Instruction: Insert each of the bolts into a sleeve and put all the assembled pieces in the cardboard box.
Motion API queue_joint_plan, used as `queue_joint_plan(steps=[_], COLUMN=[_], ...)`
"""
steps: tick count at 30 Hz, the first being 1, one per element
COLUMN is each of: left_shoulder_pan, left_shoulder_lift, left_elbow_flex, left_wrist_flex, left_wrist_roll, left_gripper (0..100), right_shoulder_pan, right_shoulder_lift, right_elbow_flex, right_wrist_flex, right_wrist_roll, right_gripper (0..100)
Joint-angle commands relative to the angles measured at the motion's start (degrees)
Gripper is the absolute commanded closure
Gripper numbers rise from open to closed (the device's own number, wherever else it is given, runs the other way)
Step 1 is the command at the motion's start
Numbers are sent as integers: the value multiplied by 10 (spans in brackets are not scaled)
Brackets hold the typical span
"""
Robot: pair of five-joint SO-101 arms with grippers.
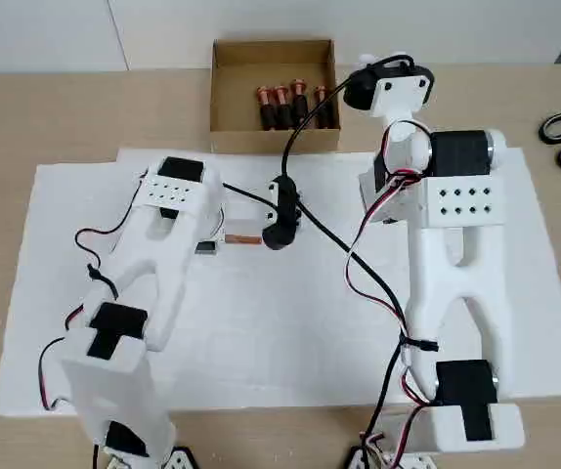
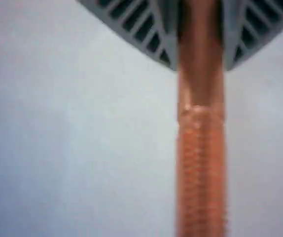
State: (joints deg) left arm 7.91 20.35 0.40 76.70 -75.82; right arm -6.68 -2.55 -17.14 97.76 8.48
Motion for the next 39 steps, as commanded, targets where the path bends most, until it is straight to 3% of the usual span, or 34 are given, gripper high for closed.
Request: queue_joint_plan(steps=[1, 8, 15, 22, 30, 39], left_shoulder_pan=[2, 3, 3, 0, -1, -23], left_shoulder_lift=[2, 19, 18, 18, 18, 18], left_elbow_flex=[-36, -57, -59, -87, -248, -477], left_wrist_flex=[-28, -27, -27, -21, 90, 236], left_wrist_roll=[-104, -64, -64, -57, 43, 244], left_gripper=[989, 981, 847, 844, 844, 844], right_shoulder_pan=[-3, -3, -3, -3, -4, -12], right_shoulder_lift=[-29, -29, -29, -29, -29, -29], right_elbow_flex=[-2, -2, -2, -2, -2, -2], right_wrist_flex=[-1, -1, -1, -1, -2, -7], right_wrist_roll=[3, 3, 3, 3, 2, 0], right_gripper=[995, 995, 995, 995, 995, 995])
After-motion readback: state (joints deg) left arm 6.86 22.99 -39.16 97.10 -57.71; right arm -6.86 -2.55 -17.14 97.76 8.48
